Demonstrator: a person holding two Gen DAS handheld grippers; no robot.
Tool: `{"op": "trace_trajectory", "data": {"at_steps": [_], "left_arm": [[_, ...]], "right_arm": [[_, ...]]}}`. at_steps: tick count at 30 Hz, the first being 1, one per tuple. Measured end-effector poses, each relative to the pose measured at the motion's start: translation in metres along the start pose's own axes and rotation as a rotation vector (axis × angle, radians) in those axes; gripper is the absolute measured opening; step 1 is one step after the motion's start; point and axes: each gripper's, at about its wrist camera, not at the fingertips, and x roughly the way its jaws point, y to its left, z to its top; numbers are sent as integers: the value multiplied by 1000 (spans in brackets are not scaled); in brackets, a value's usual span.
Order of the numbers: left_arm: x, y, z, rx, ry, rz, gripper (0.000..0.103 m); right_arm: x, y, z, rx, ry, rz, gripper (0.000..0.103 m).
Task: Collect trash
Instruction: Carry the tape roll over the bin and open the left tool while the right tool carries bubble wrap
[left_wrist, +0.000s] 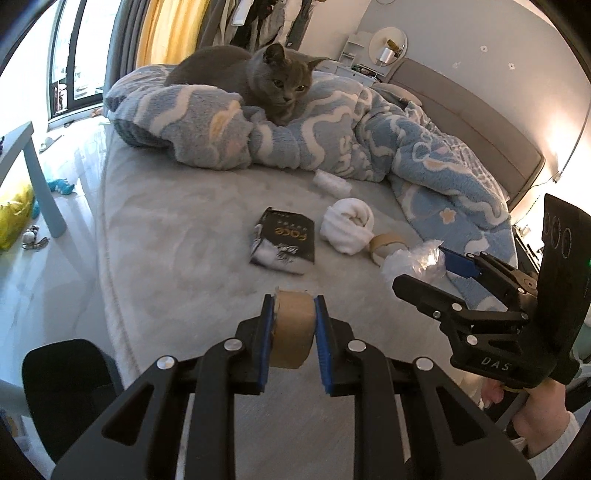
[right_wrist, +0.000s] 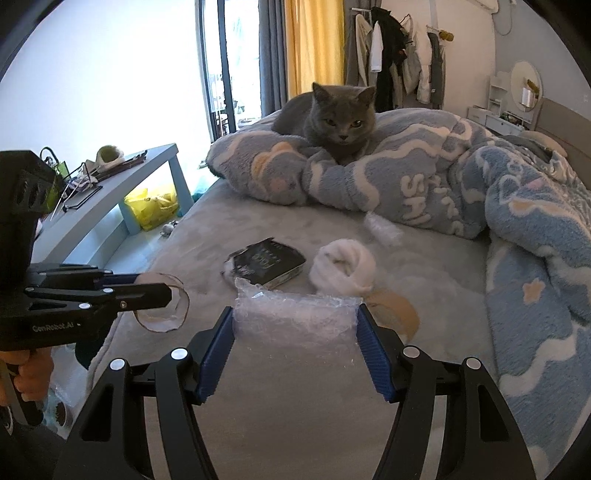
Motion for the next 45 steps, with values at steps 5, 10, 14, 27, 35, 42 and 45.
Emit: {"op": "trace_trajectory", "data": {"at_steps": [5,10,14,27,35,42,45], "left_arm": [[-12,7,-7,15,-2,38,23],[-23,17,-15,32,6,90,23],[-31,29,-19,37,6,122,23],[-67,86,-29,-38,-15,199,23],[-81,124,-38,-70,-10,236,23],[-90,157,-48,-111,3,260,23],[-92,172,-52,-131,12,265,23]], "right_arm": [[3,14,-1,4,15,20,66],[4,31,2,-6,8,38,66],[7,48,7,-19,6,57,66],[25,108,23,-75,15,113,66],[40,146,34,-110,25,148,66],[52,179,40,-145,35,182,66],[56,189,41,-155,42,193,66]]}}
